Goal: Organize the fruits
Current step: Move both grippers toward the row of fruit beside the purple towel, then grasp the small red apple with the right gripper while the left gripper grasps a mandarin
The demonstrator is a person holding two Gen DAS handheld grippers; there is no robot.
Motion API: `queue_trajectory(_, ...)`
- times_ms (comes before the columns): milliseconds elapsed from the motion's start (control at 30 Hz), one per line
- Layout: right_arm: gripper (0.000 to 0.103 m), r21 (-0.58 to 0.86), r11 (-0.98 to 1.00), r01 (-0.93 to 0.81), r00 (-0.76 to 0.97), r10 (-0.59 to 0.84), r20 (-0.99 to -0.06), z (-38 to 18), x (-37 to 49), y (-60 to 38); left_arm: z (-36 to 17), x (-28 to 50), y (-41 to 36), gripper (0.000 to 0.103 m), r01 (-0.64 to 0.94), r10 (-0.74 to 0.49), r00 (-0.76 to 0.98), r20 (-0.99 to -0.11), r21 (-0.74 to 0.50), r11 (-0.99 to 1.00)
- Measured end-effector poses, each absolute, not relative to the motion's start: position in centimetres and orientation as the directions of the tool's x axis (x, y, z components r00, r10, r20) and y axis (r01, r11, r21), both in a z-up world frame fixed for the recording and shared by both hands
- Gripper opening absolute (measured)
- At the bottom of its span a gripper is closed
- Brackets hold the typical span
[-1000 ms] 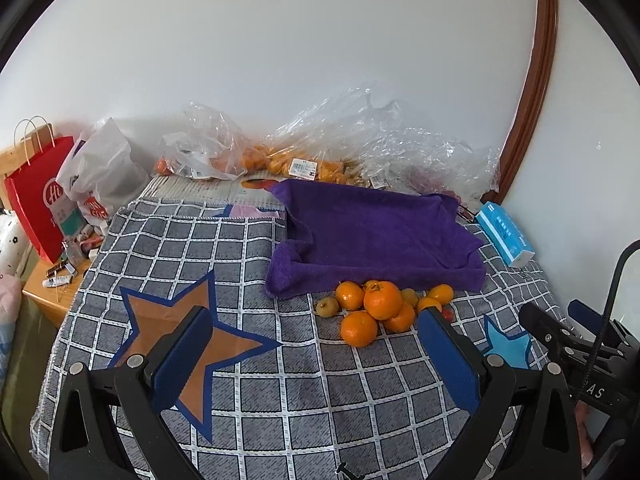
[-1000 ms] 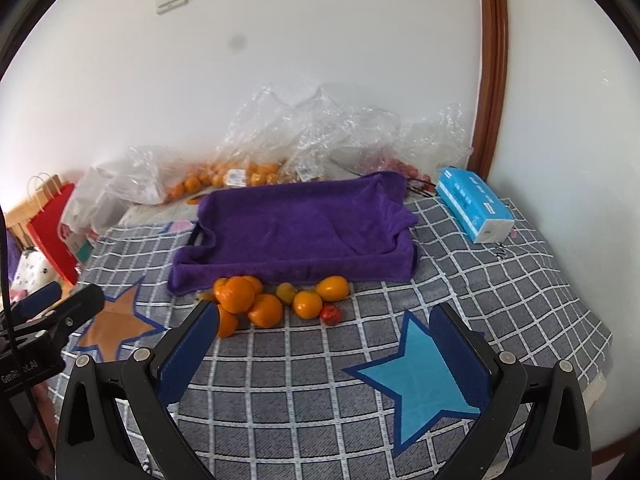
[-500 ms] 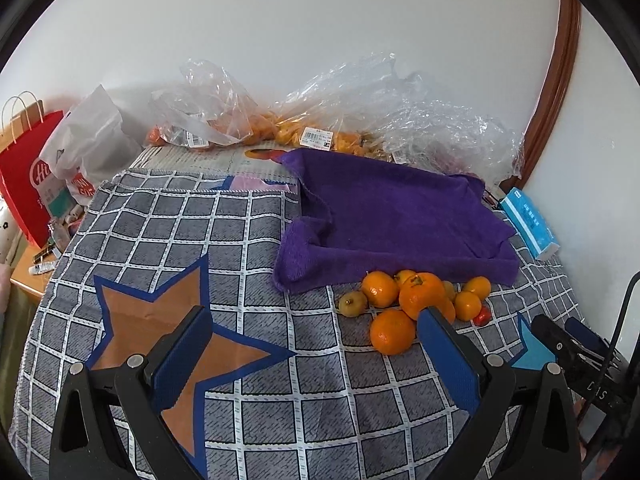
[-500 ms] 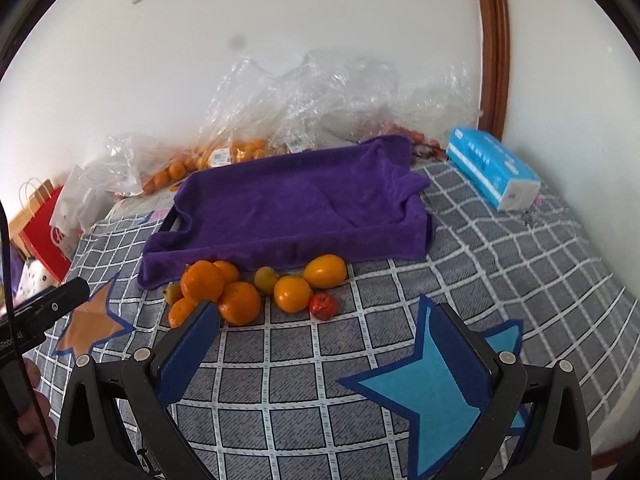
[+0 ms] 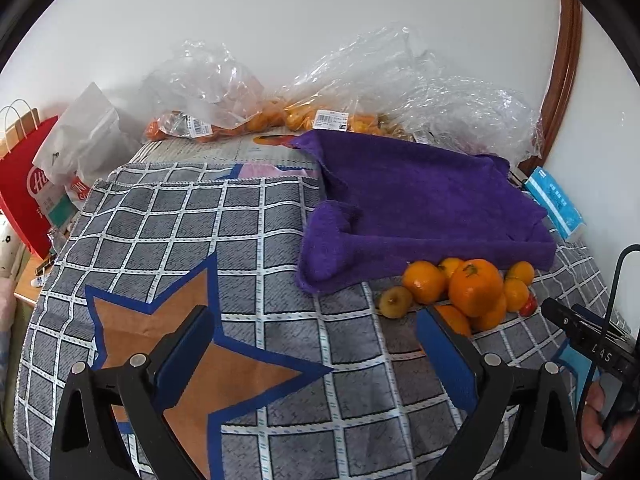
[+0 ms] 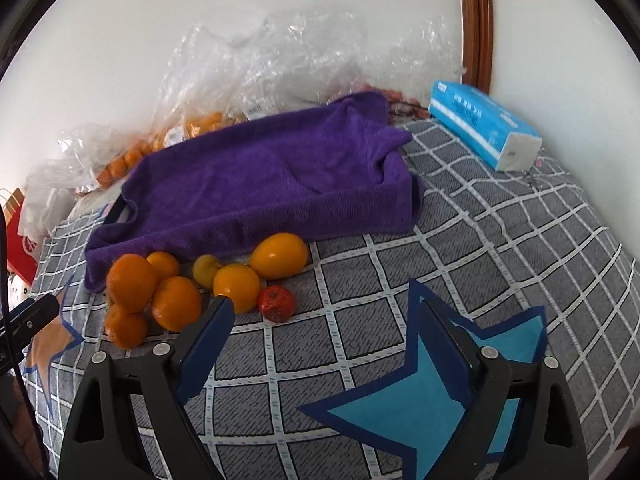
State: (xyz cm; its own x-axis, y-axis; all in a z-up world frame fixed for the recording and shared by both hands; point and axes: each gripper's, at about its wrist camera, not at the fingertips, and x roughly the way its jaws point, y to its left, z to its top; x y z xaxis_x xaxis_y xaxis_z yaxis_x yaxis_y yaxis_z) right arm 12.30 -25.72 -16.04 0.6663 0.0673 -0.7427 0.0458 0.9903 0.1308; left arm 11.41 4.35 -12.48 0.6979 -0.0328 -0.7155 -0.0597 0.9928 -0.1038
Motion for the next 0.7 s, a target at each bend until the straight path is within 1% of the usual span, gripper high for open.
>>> queue_trajectory(67,0.081,0.141,0.990,0.027,0.651,0.089,-0.754,-16.7,12.7,-25.6,-12.9,11.7,4.8,0.100,-0.056,-0.045,0.691,-0.722,-0.115,0.992)
queue_trajectory(133,0.079,0.140,0.990,0.013,0.642,0.099,-0.760,-17.3,13.0,-25.1,-13.2,11.9,5.1,0.098,-0.059,-0.052,0.681,-0.731,-0.125,0.990)
queue_trajectory(233,0.070,0.123,0.992,-0.005,0.632,0.098,-0.768,-17.7,13.2,-24.5,-13.4,12.0,5.5,0.095,-0.059,-0.061,0.676,-0.735,-0.136,0.989)
queue_trajectory(267,0.067,0.122,0.992,-0.012,0.633,0.102,-0.768,-17.7,13.2,-24.3,-13.5,12.0,5.5,0.090,-0.056,-0.065,0.676,-0.734,-0.139,0.989)
queue_trajectory(300,0.066,0.121,0.992,-0.020,0.636,0.106,-0.765,-17.6,13.2,-24.2,-13.5,12.0,5.7,0.089,-0.057,-0.065,0.673,-0.737,-0.139,0.989)
queue_trajectory(367,0.060,0.108,0.994,-0.029,0.640,0.102,-0.762,-17.4,13.2,-24.0,-13.4,12.0,5.9,0.089,-0.044,-0.080,0.670,-0.738,-0.148,0.988)
queue_trajectory(400,0.059,0.099,0.995,-0.028,0.642,0.094,-0.761,-17.3,13.1,-23.9,-13.3,12.0,5.9,0.089,-0.031,-0.096,0.672,-0.734,-0.157,0.987)
queue_trajectory(467,0.049,0.089,0.996,-0.018,0.643,0.080,-0.762,-17.0,13.0,-23.8,-13.0,12.0,6.0,0.089,-0.014,-0.109,0.675,-0.729,-0.160,0.987)
queue_trajectory(533,0.045,0.082,0.996,-0.019,0.636,0.076,-0.768,-16.7,12.8,-23.7,-12.7,12.2,5.8,0.089,0.008,-0.125,0.672,-0.730,-0.163,0.987)
queue_trajectory(567,0.043,0.069,0.997,-0.015,0.635,0.063,-0.770,-16.5,12.7,-23.6,-12.6,12.2,5.7,0.089,0.023,-0.140,0.669,-0.730,-0.168,0.986)
queue_trajectory(700,0.043,0.034,0.999,0.010,0.647,0.019,-0.762,-15.5,12.1,-23.1,-12.1,12.6,5.4,0.089,0.082,-0.192,0.637,-0.747,-0.182,0.980)
